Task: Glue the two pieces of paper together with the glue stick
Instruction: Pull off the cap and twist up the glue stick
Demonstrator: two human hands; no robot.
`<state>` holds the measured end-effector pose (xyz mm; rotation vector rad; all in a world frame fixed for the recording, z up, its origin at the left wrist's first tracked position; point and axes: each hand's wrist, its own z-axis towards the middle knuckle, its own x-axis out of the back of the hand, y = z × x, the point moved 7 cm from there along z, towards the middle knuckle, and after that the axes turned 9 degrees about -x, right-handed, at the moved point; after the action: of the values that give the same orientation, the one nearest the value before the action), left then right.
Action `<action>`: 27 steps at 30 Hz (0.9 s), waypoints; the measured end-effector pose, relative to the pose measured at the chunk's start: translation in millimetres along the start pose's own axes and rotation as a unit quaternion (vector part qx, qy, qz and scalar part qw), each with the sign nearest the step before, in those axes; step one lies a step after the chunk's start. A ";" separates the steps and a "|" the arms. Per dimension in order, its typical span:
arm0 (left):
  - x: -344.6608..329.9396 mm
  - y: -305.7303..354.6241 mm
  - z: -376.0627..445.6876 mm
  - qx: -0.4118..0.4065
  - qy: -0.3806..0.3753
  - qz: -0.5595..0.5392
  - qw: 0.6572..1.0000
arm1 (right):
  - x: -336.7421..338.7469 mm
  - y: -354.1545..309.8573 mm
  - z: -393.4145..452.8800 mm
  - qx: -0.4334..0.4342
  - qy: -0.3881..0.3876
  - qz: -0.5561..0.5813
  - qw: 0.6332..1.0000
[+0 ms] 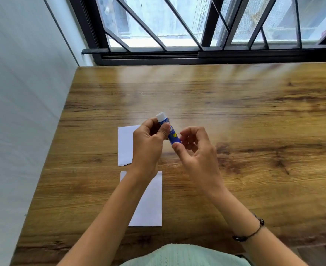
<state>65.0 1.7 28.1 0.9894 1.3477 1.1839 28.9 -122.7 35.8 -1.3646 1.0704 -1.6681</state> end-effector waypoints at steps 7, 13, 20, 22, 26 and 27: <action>-1.0 1.9 -2.3 0.020 0.050 -0.054 0.997 | -4.8 -1.3 -1.3 -0.019 0.034 0.045 0.998; 1.5 5.0 -5.0 0.009 0.049 -0.060 0.997 | -17.9 16.2 -2.8 -0.184 -0.060 0.323 0.926; 9.3 3.5 -3.4 -0.012 0.049 -0.011 0.999 | -36.9 18.4 -9.5 -0.280 -0.170 0.432 0.840; 11.1 4.2 -3.2 -0.020 0.051 0.008 0.998 | -36.4 17.5 -11.4 -0.256 -0.161 0.423 0.854; 10.5 6.1 -6.5 -0.029 0.047 0.011 0.998 | -33.3 22.1 -14.4 -0.226 -0.106 0.405 0.880; 9.6 6.7 -7.3 -0.030 0.044 0.012 0.999 | -33.8 23.0 -15.0 -0.230 -0.104 0.408 0.877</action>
<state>56.3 11.4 32.7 0.9222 1.3651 1.2904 20.9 -98.9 0.2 -1.0757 1.6713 -0.6531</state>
